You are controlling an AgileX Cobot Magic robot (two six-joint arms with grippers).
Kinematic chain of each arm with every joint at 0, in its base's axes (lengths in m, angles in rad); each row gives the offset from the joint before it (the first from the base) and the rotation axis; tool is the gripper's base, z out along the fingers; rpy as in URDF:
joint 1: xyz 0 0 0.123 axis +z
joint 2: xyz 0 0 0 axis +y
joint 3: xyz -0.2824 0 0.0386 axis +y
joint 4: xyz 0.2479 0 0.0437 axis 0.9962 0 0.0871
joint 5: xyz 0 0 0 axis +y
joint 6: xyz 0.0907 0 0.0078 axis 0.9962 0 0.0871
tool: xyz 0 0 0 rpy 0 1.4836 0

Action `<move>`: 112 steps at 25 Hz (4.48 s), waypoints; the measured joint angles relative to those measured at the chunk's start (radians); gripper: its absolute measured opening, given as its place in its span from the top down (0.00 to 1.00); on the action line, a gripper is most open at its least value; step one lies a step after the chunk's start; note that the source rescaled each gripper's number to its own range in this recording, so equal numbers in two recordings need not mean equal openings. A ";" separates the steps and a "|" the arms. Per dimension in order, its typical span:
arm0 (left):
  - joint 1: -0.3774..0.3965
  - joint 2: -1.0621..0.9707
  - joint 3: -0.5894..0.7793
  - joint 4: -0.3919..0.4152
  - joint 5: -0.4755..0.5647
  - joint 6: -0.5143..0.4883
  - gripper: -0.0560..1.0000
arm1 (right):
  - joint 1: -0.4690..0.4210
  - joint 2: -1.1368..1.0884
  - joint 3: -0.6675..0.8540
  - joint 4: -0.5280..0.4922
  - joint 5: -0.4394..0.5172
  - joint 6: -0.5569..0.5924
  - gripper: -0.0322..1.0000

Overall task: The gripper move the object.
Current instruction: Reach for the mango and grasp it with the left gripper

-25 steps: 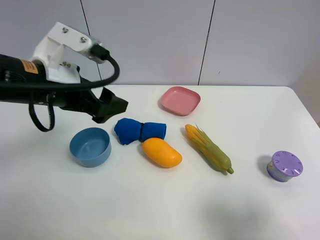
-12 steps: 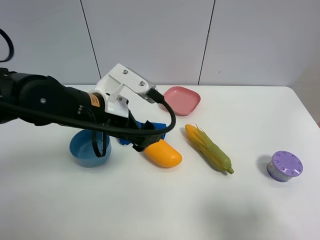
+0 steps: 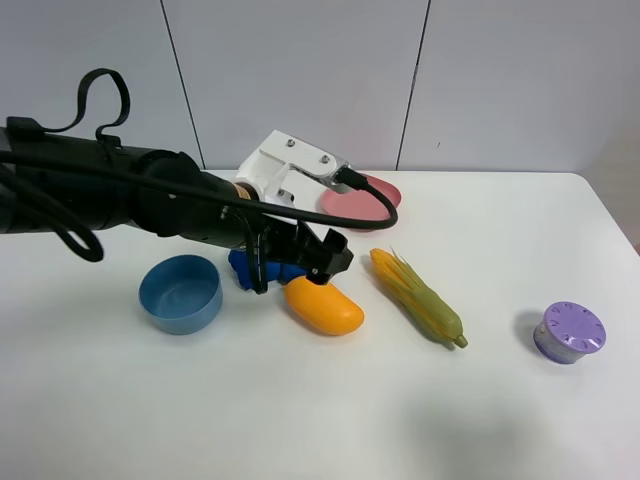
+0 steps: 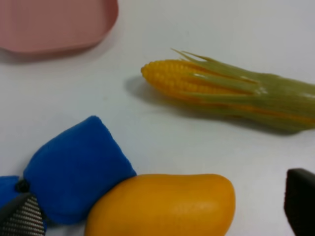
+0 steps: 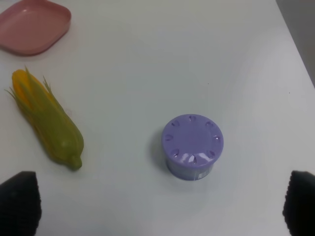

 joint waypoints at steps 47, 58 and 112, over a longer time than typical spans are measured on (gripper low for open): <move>-0.109 0.034 -0.007 0.717 0.062 0.367 0.00 | 0.000 0.000 0.000 0.000 0.000 0.000 0.00; -0.137 0.054 -0.042 0.605 0.172 0.403 0.00 | 0.000 0.000 0.000 0.000 0.000 0.000 0.00; -0.080 0.393 -0.355 0.341 0.448 1.215 0.00 | 0.000 0.000 0.000 0.000 0.000 0.000 0.00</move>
